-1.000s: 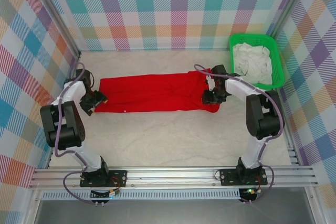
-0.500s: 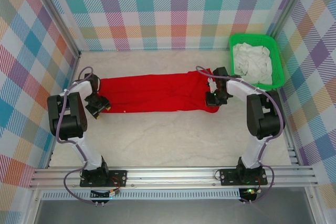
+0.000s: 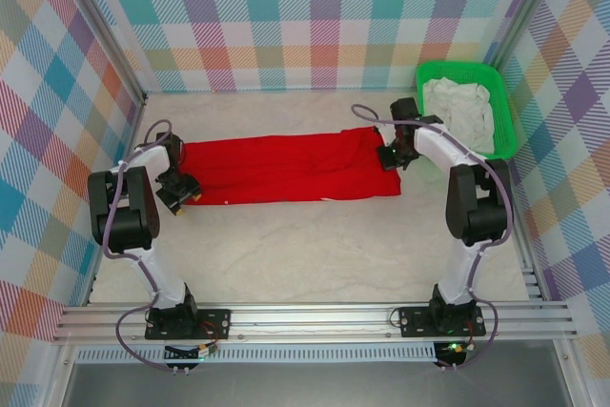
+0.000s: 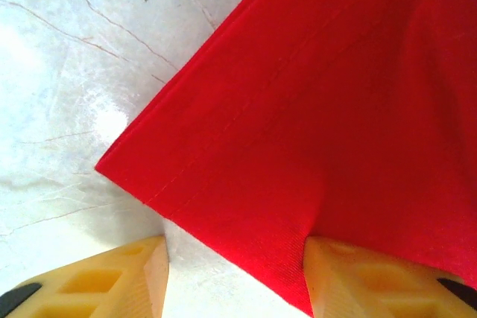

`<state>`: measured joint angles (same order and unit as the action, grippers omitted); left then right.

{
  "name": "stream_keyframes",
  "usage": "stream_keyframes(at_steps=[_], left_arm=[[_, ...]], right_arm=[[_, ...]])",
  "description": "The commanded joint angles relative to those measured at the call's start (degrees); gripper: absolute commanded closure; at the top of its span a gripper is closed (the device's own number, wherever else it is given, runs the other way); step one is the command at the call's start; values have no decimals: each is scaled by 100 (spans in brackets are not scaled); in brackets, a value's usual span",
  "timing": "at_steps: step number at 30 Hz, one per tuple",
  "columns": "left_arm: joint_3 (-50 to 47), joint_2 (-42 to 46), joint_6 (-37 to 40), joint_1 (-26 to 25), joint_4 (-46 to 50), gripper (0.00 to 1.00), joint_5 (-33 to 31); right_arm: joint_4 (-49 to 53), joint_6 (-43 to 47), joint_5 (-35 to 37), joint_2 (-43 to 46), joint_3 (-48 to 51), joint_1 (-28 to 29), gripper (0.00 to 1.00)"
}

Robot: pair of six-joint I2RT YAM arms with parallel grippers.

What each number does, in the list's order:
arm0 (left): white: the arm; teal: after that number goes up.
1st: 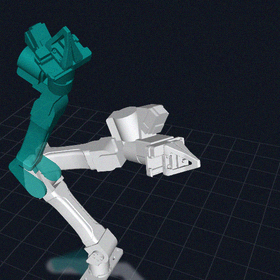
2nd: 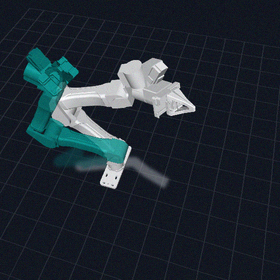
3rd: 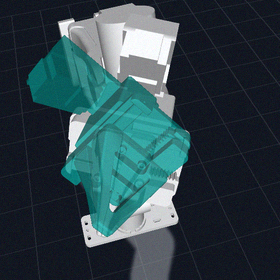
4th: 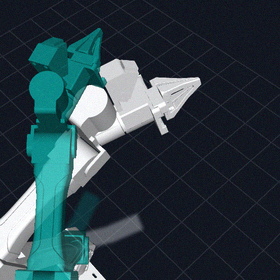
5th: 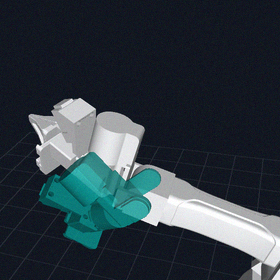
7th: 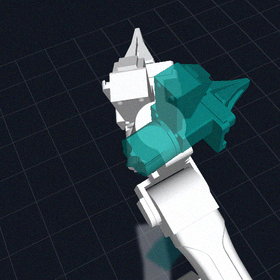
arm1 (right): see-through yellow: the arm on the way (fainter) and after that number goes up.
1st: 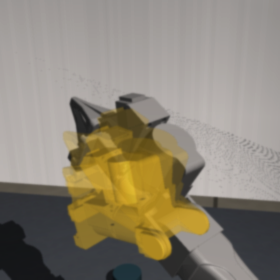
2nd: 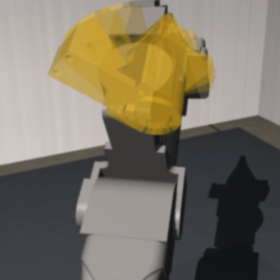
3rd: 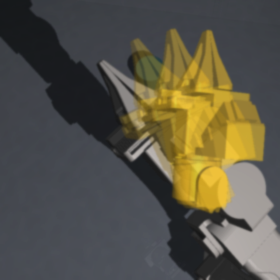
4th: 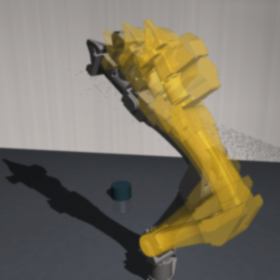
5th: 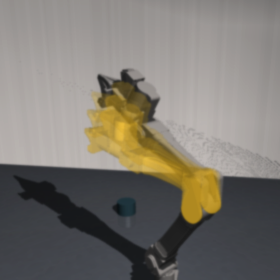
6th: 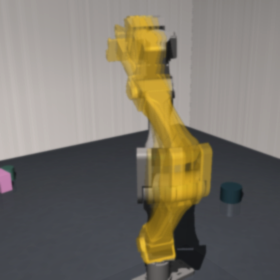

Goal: Fold and stack the t-shirts

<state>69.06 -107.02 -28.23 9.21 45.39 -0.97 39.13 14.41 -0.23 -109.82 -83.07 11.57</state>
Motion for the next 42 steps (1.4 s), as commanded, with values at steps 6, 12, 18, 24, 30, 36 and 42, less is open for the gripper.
stream_keyframes(at_steps=[6,12,18,24,30,36,42], left_arm=[[-81,-337,59,-68,-36,50,-300],[-46,-282,83,-60,47,51,-351],[-74,-132,82,-65,85,51,-422],[-186,104,46,-60,39,46,-396],[-246,435,45,-62,-38,25,-190],[-210,734,106,-69,31,19,-5],[-155,1079,151,-85,177,18,96]], right_arm=[[859,253,119,-652,-432,-24,88],[754,-325,631,-107,-79,-24,73],[635,-557,-9,813,-118,98,64],[451,-835,-1377,578,-463,428,62],[439,-1062,-1618,-555,-1218,966,63],[645,-1165,-1324,-1425,-1940,1224,63],[707,-970,-866,-1516,-1929,1297,64]])
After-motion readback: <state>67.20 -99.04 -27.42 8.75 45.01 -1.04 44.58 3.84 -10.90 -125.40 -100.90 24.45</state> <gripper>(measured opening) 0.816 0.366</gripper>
